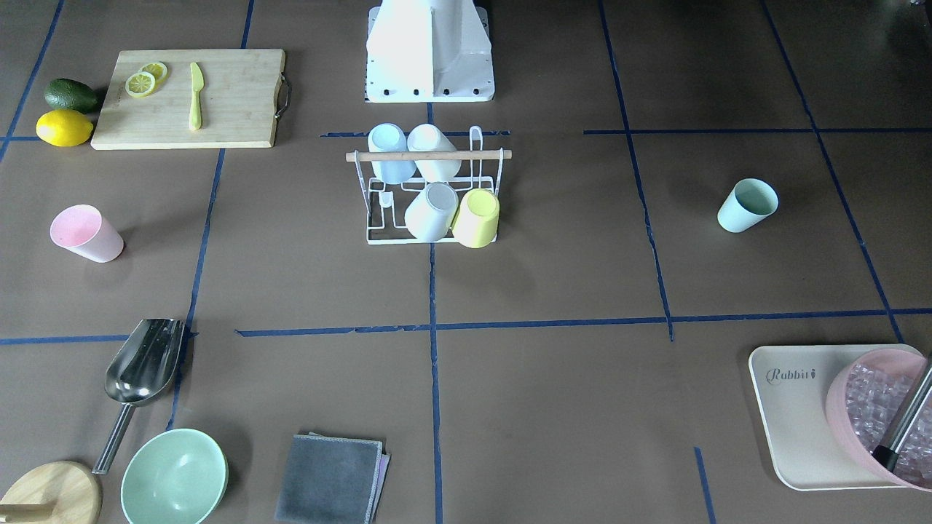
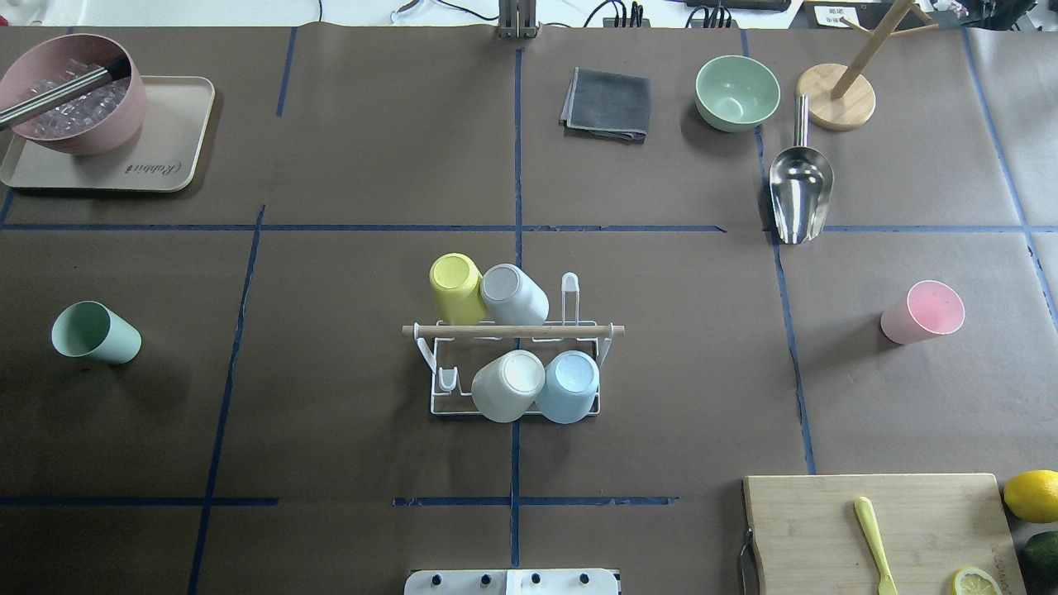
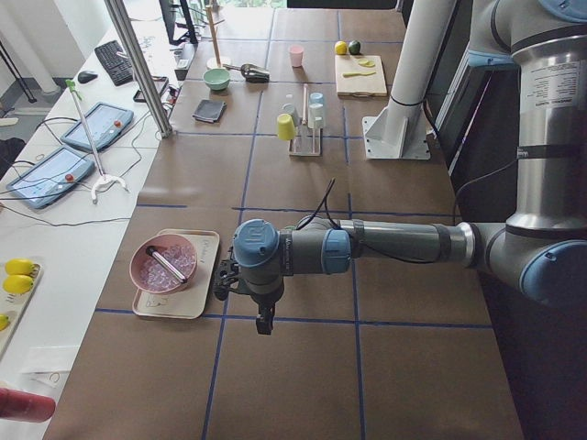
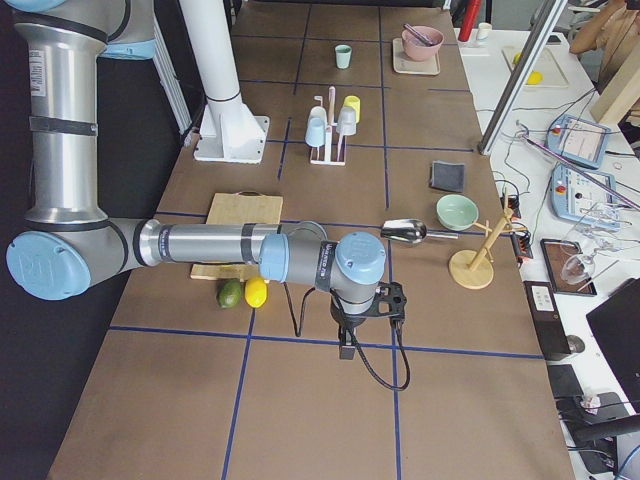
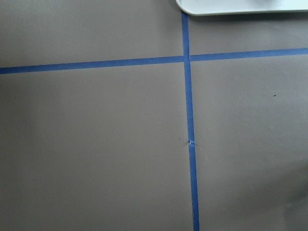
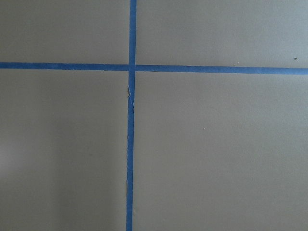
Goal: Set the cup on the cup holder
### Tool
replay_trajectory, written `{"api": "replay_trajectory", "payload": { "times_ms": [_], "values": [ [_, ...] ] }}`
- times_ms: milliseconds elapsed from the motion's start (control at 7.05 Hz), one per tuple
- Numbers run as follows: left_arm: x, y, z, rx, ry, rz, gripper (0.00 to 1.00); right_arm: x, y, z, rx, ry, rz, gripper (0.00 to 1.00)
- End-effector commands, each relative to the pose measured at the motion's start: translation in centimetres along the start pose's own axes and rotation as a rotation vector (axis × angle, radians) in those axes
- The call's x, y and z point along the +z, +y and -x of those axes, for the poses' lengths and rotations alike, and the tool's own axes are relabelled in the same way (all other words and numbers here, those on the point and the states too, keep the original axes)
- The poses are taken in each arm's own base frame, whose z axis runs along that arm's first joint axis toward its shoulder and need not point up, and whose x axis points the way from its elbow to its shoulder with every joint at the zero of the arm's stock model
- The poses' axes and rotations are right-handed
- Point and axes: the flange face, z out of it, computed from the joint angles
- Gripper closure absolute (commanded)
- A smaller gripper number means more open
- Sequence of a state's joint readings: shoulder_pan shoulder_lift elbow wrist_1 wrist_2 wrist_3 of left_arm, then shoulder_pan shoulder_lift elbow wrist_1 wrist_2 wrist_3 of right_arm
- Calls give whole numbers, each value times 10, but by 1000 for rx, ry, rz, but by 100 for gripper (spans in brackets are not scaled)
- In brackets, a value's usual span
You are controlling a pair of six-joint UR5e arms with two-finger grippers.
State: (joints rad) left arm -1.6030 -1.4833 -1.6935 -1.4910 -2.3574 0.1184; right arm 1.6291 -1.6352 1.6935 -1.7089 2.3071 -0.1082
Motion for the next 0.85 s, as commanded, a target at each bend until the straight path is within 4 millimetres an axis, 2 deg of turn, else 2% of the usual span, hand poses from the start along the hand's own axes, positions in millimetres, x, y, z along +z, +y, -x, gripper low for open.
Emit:
{"api": "replay_trajectory", "payload": {
  "times_ms": [0,142,710],
  "values": [
    [-5,-9,-5,11,0,-11,0,-3,-4,3,0,0,-2,0],
    [-6,-12,-5,12,-1,-12,0,9,7,-8,15,-2,19,0],
    [-8,-15,-9,-10,0,-15,0,9,0,0,28,-15,20,0]
  ]
}}
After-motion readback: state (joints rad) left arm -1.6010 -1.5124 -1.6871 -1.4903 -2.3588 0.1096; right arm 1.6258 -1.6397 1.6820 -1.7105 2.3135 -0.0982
